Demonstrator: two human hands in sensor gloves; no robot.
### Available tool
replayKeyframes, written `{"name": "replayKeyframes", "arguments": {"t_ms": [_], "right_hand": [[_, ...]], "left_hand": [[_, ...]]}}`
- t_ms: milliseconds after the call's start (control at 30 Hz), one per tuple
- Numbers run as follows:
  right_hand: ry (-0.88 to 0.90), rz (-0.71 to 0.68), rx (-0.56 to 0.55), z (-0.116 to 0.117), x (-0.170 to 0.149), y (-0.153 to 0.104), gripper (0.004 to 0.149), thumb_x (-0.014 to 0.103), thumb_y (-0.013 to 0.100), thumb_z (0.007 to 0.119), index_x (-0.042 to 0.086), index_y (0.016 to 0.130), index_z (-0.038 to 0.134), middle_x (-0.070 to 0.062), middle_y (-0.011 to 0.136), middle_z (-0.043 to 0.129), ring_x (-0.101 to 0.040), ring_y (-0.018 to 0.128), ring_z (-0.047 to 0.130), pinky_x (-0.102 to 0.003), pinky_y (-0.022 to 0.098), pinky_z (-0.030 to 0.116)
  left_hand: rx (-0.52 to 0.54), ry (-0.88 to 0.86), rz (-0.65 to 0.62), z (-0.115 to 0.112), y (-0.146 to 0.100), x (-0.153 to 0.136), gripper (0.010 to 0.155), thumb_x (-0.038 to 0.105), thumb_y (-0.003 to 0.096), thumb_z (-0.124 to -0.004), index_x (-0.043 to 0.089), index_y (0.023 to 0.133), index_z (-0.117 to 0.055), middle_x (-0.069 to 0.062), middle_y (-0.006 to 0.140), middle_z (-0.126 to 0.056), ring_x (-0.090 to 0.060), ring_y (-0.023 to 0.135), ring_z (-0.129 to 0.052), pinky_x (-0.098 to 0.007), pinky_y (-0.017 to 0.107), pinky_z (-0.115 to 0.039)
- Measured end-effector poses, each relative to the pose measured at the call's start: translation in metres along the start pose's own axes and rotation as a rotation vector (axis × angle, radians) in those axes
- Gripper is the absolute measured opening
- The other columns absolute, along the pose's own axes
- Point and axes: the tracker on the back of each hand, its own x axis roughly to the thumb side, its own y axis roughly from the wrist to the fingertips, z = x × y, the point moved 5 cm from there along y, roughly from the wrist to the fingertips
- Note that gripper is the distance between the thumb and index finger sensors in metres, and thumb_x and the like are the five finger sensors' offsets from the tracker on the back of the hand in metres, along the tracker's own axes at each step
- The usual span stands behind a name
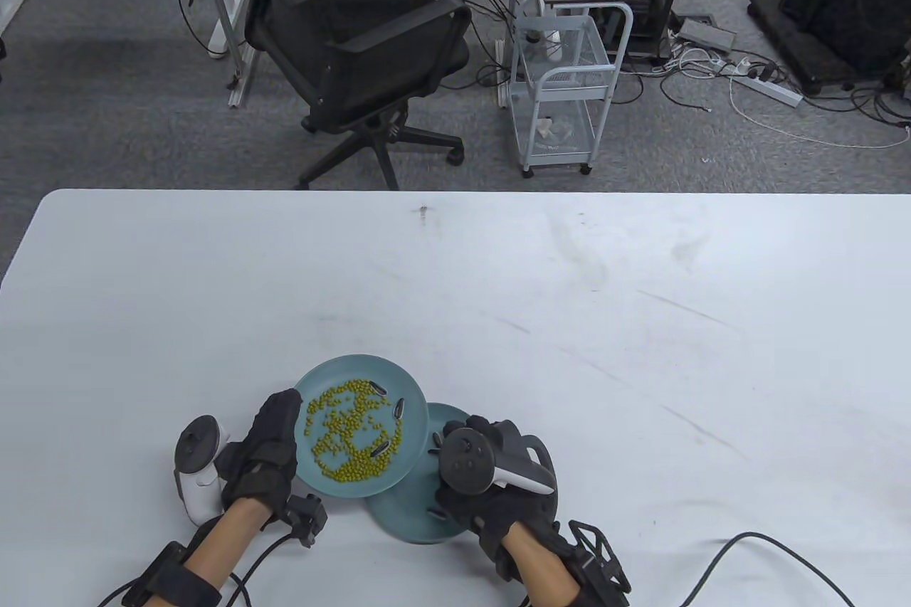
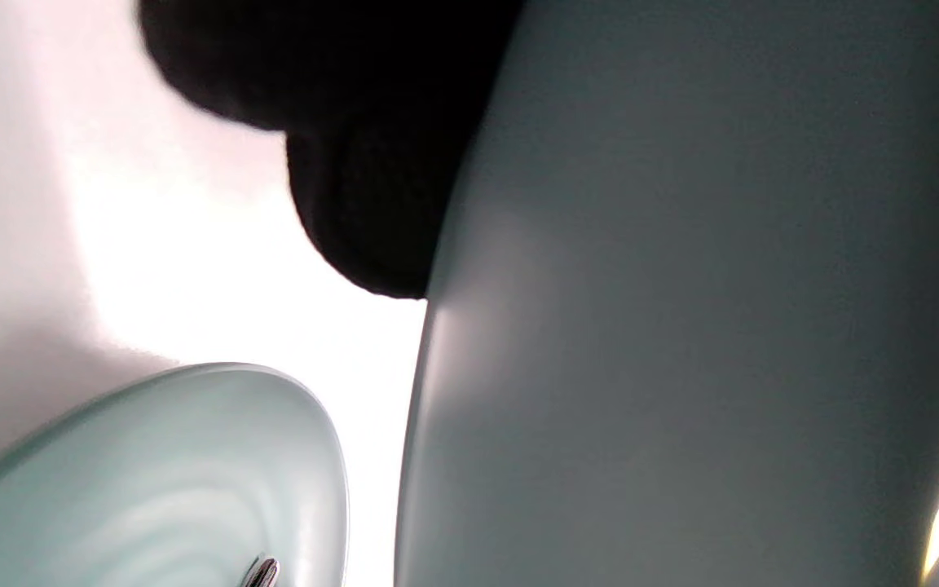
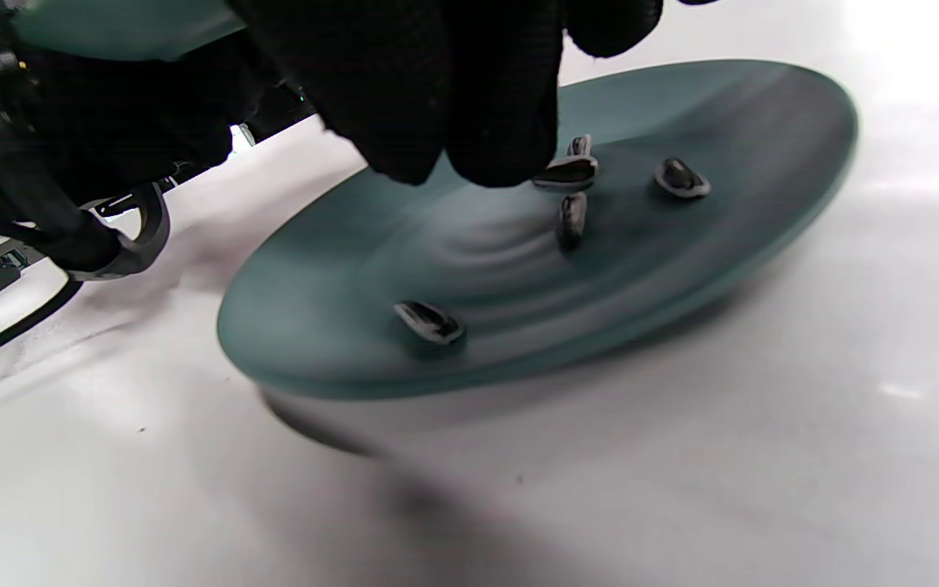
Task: Pick sunflower seeds with hand pinch into plate
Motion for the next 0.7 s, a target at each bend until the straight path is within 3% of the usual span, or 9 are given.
{"name": "replayKeyframes", "arguments": {"t_ms": [167,267,433,700], "right_hand": [[0.012,0.026,-0.018,-0.003,-0.004,-0.002,0.035,0.023,0.055,0.090,-0.004,0.077,0.090,-0.036,0.112,0.043,-0.068,0.098,0.034,-0.079,0.064,0.027],[0.037,0.032,-0.037,-0.008,-0.006,-0.005,0.035,0.022,0.055,0.090,-0.005,0.077,0.089,-0.036,0.111,0.043,-0.069,0.098,0.033,-0.080,0.064,0.026],[0.093,0.047,-0.163,-0.035,-0.007,-0.018,0.035,0.021,0.055,0.090,-0.007,0.077,0.090,-0.037,0.111,0.043,-0.069,0.097,0.032,-0.080,0.064,0.025],[0.137,0.062,-0.291,-0.079,-0.009,-0.018,0.035,0.021,0.056,0.090,-0.007,0.075,0.091,-0.038,0.111,0.044,-0.070,0.097,0.032,-0.080,0.064,0.024]], "left_hand": [[-0.005,0.001,0.001,-0.001,0.000,0.000,0.048,0.051,0.0658,-0.053,0.015,0.098,-0.051,-0.011,0.075,-0.086,-0.021,0.038,-0.103,-0.027,0.023,-0.086],[-0.007,0.015,0.001,-0.001,0.001,0.001,0.053,0.051,0.0659,-0.053,0.016,0.104,-0.040,-0.011,0.075,-0.086,-0.020,0.038,-0.103,-0.027,0.023,-0.086],[-0.014,0.012,0.003,-0.002,0.001,0.001,0.056,0.051,0.0660,-0.053,0.017,0.106,-0.037,-0.011,0.075,-0.086,-0.020,0.038,-0.103,-0.027,0.023,-0.086],[-0.021,0.012,0.001,-0.002,0.002,0.002,0.050,0.051,0.0661,-0.053,0.016,0.102,-0.051,-0.011,0.075,-0.086,-0.020,0.038,-0.103,-0.027,0.024,-0.086]]}}
